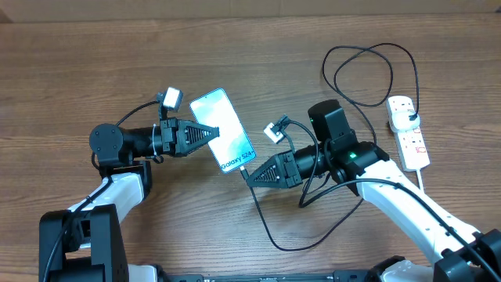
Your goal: Plug charger to phone and switch on socket
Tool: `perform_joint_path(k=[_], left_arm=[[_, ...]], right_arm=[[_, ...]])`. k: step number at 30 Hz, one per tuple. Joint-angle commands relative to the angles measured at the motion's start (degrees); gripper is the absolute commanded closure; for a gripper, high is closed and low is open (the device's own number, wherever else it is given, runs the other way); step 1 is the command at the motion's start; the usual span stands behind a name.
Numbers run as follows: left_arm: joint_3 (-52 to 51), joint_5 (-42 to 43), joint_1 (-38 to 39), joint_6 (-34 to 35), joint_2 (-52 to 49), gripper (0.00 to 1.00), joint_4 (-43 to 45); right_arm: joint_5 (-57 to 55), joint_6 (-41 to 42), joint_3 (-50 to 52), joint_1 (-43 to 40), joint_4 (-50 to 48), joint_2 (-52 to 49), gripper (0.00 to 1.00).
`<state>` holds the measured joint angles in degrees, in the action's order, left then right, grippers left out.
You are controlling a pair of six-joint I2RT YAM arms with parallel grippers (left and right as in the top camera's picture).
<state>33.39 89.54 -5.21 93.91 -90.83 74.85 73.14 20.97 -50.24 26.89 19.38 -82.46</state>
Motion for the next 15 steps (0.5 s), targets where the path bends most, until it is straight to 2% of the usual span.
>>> perform_joint_path(k=[1, 15], left_arm=[[1.3, 0.9, 0.0, -1.7, 0.1, 0.96, 0.6], [1.3, 1.0, 0.0, -1.8, 0.1, 0.96, 0.6]], right_arm=[[-0.4, -0.2, -0.4, 0.6, -1.2, 0.2, 0.96], [-3.5, 0.3, -0.4, 0.5, -1.1, 0.2, 0.96]])
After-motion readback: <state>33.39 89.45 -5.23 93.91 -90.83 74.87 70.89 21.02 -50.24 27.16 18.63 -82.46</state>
